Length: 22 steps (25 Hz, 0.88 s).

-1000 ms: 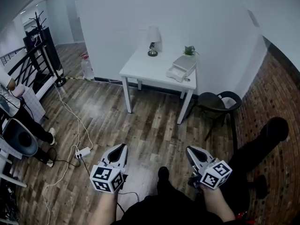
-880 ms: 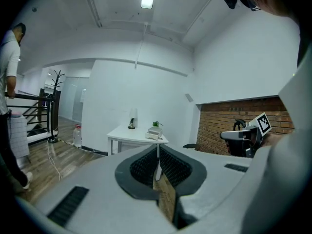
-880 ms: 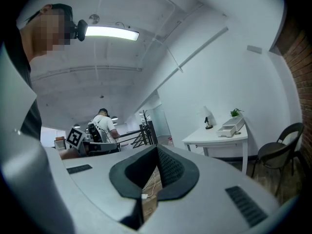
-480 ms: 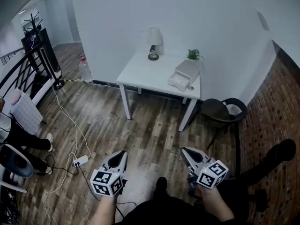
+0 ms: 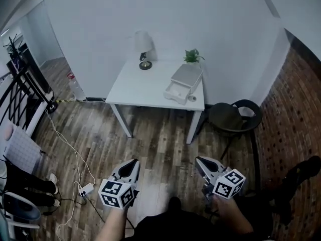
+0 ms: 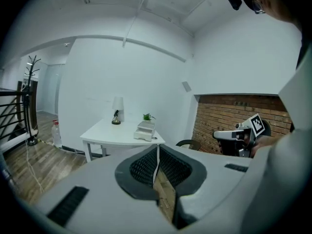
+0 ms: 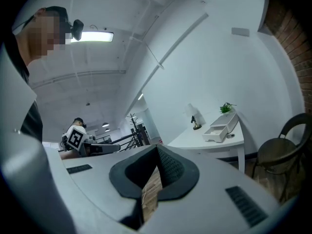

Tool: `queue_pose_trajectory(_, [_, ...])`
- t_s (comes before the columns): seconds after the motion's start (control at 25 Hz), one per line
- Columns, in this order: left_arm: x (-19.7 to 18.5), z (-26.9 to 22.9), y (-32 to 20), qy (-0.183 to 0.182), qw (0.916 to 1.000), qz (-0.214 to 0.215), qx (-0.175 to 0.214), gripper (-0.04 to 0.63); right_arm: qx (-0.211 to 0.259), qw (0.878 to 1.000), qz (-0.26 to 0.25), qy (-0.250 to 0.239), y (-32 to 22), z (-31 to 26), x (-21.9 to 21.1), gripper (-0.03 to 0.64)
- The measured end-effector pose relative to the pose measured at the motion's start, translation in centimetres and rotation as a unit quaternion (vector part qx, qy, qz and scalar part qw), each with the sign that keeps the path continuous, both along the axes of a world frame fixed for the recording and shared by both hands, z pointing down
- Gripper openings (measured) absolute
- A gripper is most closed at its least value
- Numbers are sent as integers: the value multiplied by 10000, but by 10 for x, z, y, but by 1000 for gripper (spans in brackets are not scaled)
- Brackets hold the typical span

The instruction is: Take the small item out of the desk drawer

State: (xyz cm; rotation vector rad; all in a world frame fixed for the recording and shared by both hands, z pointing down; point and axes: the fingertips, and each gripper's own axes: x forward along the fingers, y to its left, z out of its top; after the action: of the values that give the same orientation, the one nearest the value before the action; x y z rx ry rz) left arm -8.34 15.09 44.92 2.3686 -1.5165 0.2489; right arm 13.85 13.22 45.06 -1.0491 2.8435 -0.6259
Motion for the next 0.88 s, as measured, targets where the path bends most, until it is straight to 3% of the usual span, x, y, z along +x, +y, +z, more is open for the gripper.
queue_pose_trajectory(0.2, [25,-9,-42,-199,9992,279,216,21,-10,9997,186,133,-31,3,18,-3])
queue_pose_trajectory(0.48, [35,12,-93,88,9987,484,158,21,-317,9981,434,306,-58,26,31,-3])
queue_pose_trajectory(0.76, [6,46,-195,521,9974,501,-55,21,-353,9963,619,484,-148,27,13,-3])
queue_pose_trajectory(0.88, [-12,37,-253,500,9969,609,76,21,-391,9954,712,506,-207,26,-4,-3])
